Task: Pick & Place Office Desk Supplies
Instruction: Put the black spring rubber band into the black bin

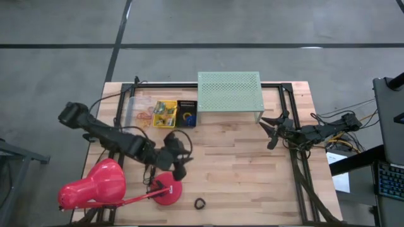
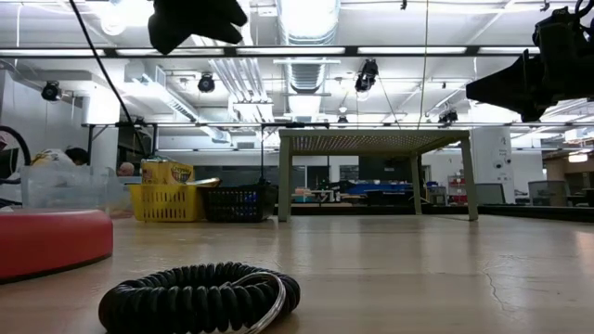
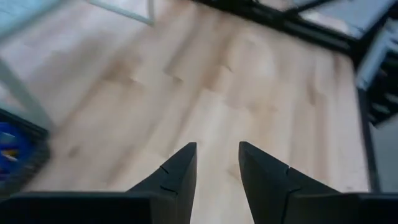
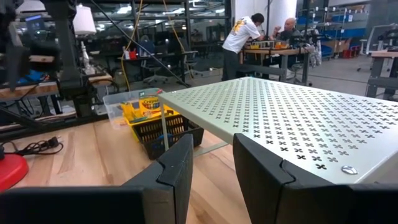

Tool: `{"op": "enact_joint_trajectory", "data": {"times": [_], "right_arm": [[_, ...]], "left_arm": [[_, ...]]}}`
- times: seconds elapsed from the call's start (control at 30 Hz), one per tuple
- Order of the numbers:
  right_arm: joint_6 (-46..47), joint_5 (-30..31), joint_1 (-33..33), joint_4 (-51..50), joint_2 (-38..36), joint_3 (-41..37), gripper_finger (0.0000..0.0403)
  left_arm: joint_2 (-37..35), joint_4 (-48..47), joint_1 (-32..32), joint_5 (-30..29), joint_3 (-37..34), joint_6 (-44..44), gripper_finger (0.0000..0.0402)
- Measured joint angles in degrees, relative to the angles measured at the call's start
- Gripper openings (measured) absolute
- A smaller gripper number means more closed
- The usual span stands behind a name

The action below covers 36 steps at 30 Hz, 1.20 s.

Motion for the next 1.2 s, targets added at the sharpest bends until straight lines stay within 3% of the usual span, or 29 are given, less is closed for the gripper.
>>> {"op": "enact_joint_trajectory", "data": {"times": [0.17,0.63,0.9,1.2], "right_arm": [[0.0,-0.01,0.0,0.0,0.0,0.0,0.0114],[0.0,-0.01,0.0,0.03,-0.01,0.0,0.0114],[0.0,-0.02,0.02,0.0,0.0,0.0,0.0114],[0.0,-0.01,0.0,0.02,0.0,0.0,0.0114]], "left_arm": [[3.53,1.8,-1.77,6.27,0.02,0.16,0.0126],[17.5,4.87,-4.63,12.26,5.6,2.27,0.0126],[20.59,7.99,-4.74,30.8,6.46,15.31,0.0126],[23.71,12.32,-4.78,30.51,6.45,16.21,0.0126]]}}
